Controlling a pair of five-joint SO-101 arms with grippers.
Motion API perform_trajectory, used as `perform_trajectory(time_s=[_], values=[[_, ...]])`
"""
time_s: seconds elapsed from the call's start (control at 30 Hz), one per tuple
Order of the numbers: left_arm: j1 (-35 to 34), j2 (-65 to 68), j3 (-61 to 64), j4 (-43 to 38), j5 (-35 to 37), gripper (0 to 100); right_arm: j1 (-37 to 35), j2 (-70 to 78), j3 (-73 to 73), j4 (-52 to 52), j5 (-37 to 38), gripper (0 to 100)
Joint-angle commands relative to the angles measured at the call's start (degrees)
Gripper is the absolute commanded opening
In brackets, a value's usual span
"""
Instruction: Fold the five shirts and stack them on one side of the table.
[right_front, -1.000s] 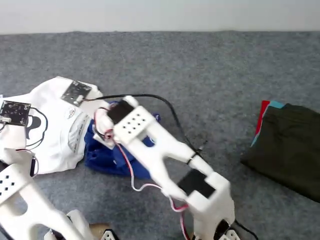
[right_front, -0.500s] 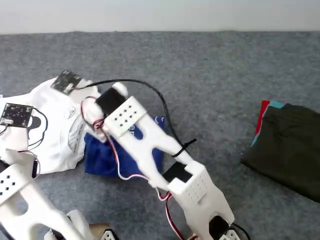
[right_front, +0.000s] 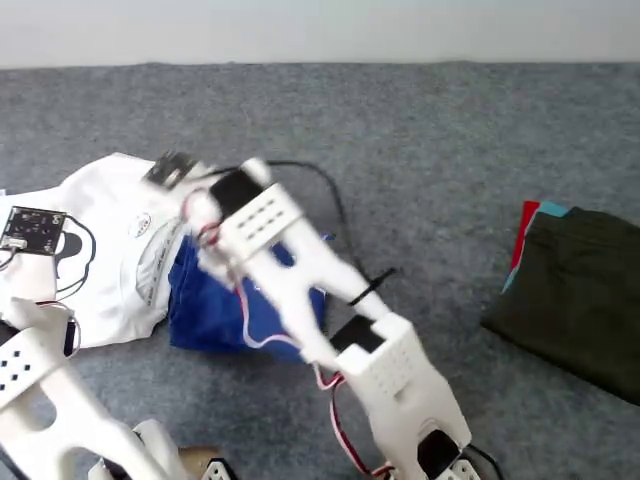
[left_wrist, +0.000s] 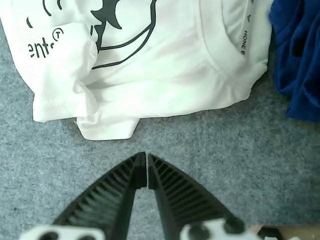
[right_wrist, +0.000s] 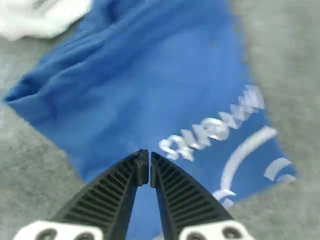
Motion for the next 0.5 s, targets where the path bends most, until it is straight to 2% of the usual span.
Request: perform_trajectory(time_s=[0.0, 0.13, 0.23, 0.47], values=[[-0.18, -1.23, -0.66, -0.18, 0.44, 1, -3.47, 1.1, -0.35, -1.45, -0.35, 0.9], [-2.02, -1.23, -1.1, -0.44, 0.44, 1, -3.65, 1.19, -1.41, 0.4, -0.88, 0.9], [-4.13, -1.23, -2.15, -0.26, 0.44, 1, -1.01, -1.19, 0.18, 2.77, -1.85, 0.9], [-4.75, -1.23, -2.68, -0.18, 0.35, 1, 2.59, -19.03, 15.12, 2.59, -7.12, 0.9]])
